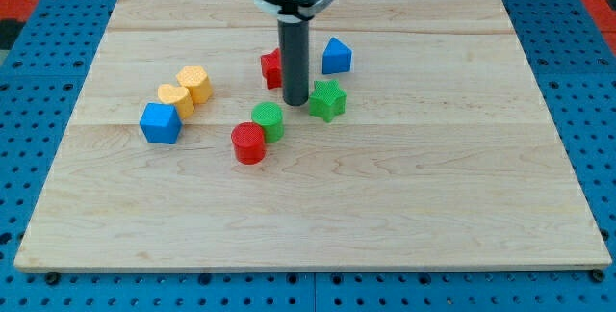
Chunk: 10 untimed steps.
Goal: Move the red circle down and right
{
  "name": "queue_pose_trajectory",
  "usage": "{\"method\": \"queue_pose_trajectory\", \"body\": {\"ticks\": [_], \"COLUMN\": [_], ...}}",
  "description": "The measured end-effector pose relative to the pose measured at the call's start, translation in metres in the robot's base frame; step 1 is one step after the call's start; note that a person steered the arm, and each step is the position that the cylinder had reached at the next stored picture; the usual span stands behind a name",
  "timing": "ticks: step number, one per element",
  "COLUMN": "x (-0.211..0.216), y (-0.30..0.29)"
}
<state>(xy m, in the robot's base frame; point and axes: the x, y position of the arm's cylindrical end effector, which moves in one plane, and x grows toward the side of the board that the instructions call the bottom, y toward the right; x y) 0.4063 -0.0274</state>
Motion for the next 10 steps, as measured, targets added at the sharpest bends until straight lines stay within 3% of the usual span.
{"method": "queue_pose_trajectory", "body": {"ticks": [2,4,6,9,10], "x": [0.01,0.074,0.097,0.117,0.117], "y": [-0.062,-0.063,-0.069,0.008,-0.013]}}
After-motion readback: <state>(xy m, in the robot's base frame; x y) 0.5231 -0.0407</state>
